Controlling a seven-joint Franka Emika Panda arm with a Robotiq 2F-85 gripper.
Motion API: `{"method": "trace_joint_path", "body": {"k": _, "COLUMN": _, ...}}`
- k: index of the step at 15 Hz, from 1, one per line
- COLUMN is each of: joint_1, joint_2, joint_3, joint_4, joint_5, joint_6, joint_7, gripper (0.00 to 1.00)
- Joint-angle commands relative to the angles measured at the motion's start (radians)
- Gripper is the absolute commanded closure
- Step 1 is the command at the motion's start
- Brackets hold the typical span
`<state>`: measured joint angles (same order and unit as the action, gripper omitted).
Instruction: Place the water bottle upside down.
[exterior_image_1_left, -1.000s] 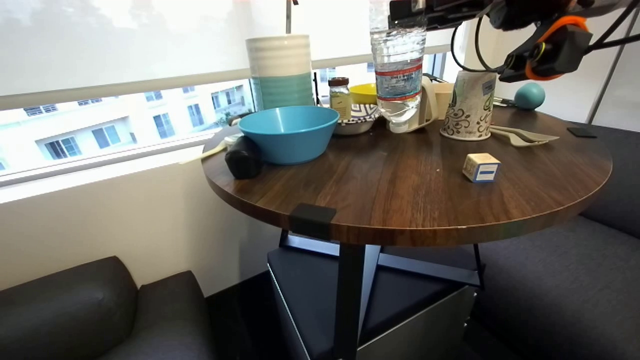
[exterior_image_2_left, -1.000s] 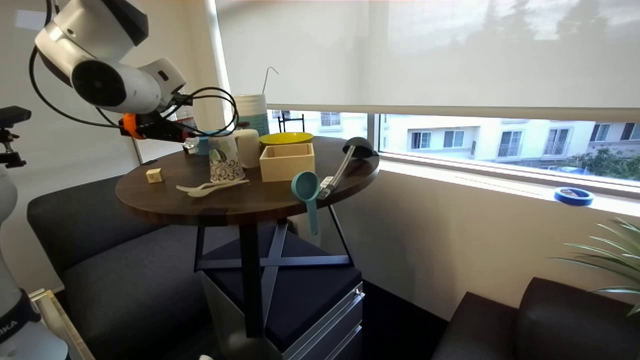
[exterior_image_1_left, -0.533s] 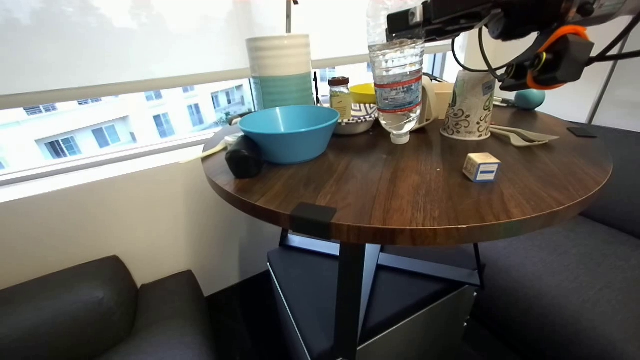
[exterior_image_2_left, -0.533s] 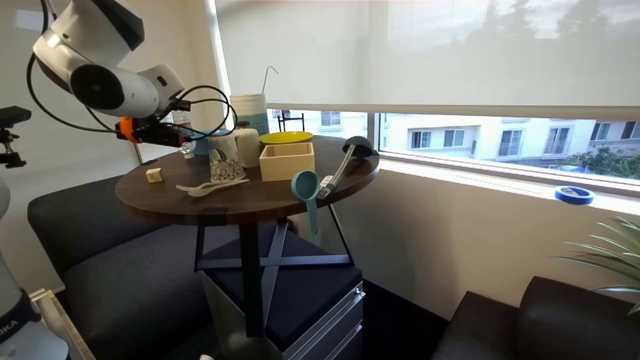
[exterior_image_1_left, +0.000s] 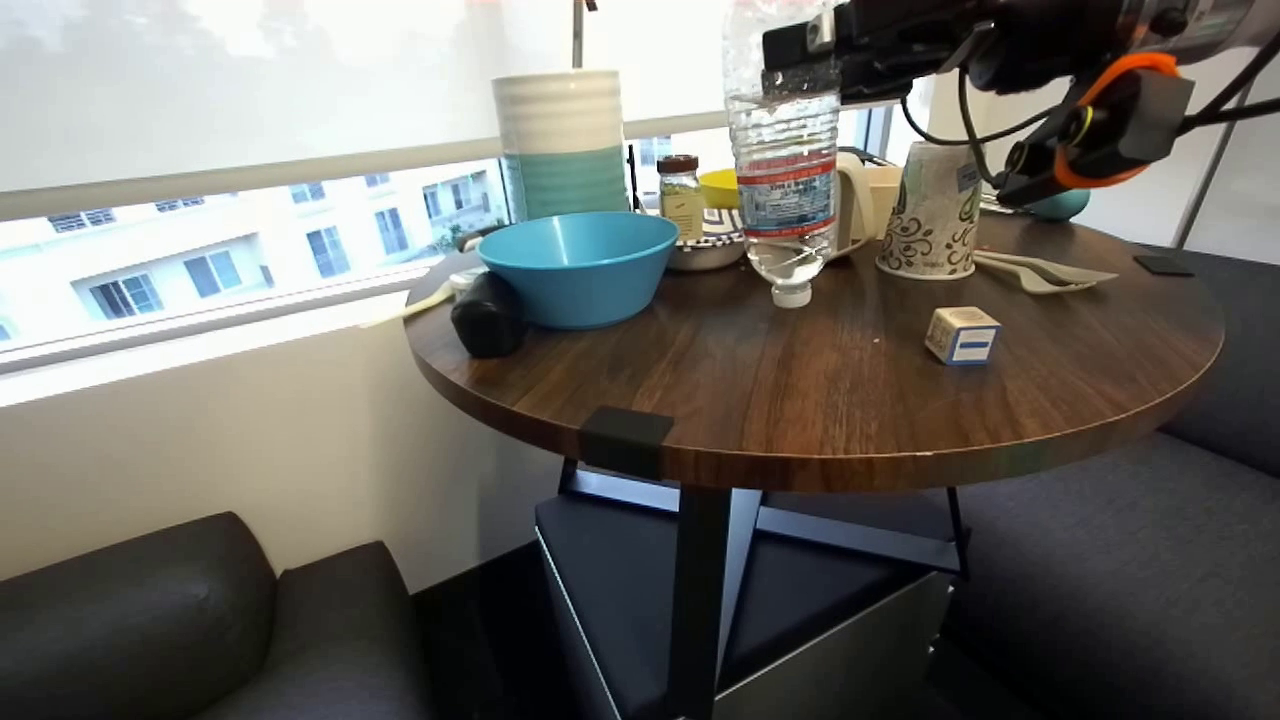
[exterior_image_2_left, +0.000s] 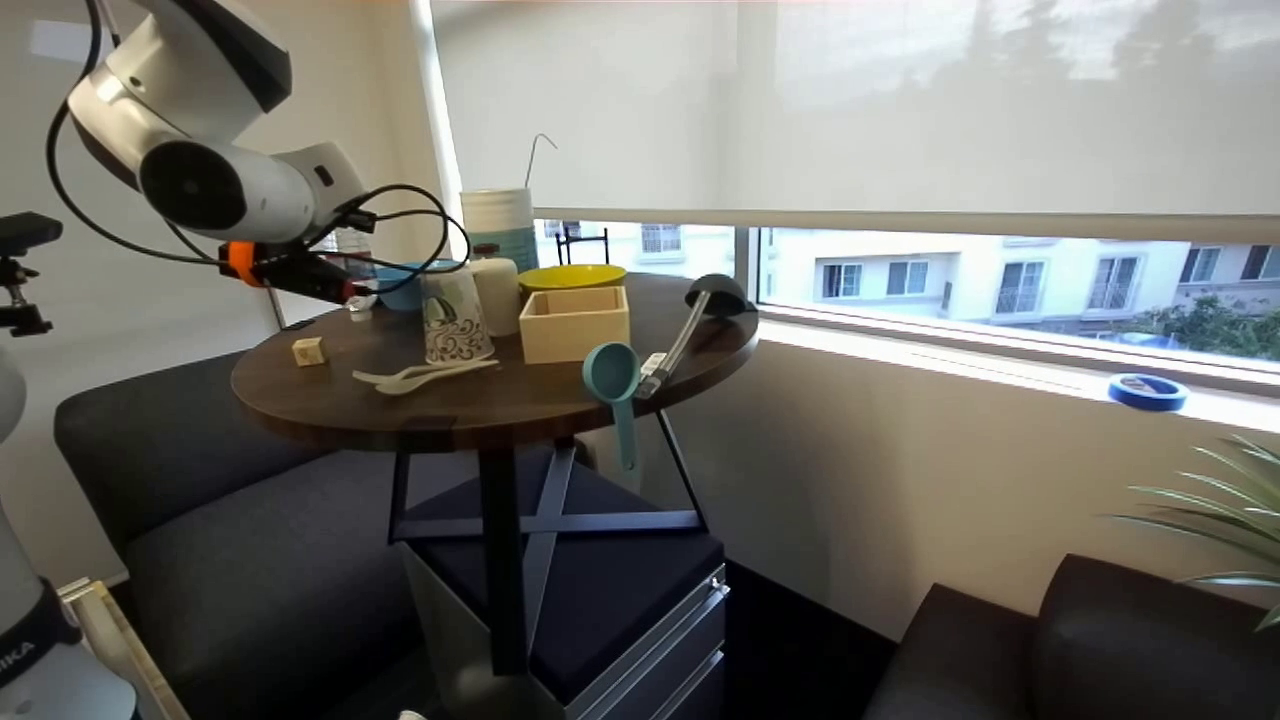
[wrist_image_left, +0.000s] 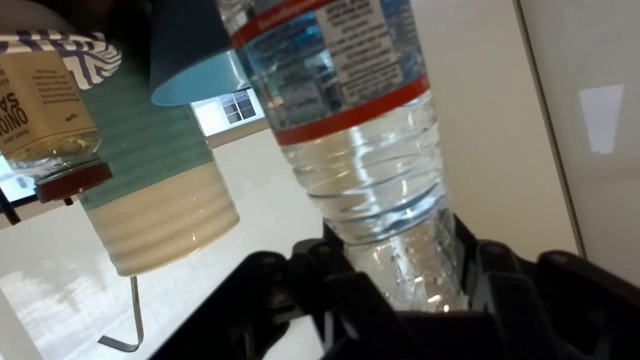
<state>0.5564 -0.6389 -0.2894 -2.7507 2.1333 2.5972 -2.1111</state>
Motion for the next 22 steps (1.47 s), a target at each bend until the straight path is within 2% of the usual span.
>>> {"method": "trace_joint_path", "body": {"k": 1, "joint_1": 0.024, "joint_2": 0.018, "joint_3": -0.028, "joint_4": 0.0, "joint_5": 0.062, "joint_6": -0.043, "joint_7": -0.02, "gripper": 0.76}}
{"method": "trace_joint_path", "body": {"k": 8, "joint_1": 0.067, "joint_2": 0.062, "joint_3": -0.108, "joint_4": -0.001, "joint_5": 0.066, "joint_6": -0.136, "joint_7": -0.045, "gripper": 0.76}}
{"method": "trace_joint_path", "body": {"k": 22, "joint_1": 0.155, "joint_2": 0.07, "joint_3": -0.204, "joint_4": -0.002, "joint_5": -0.001, "joint_6": -0.168, "joint_7": -0.072, "gripper": 0.76}}
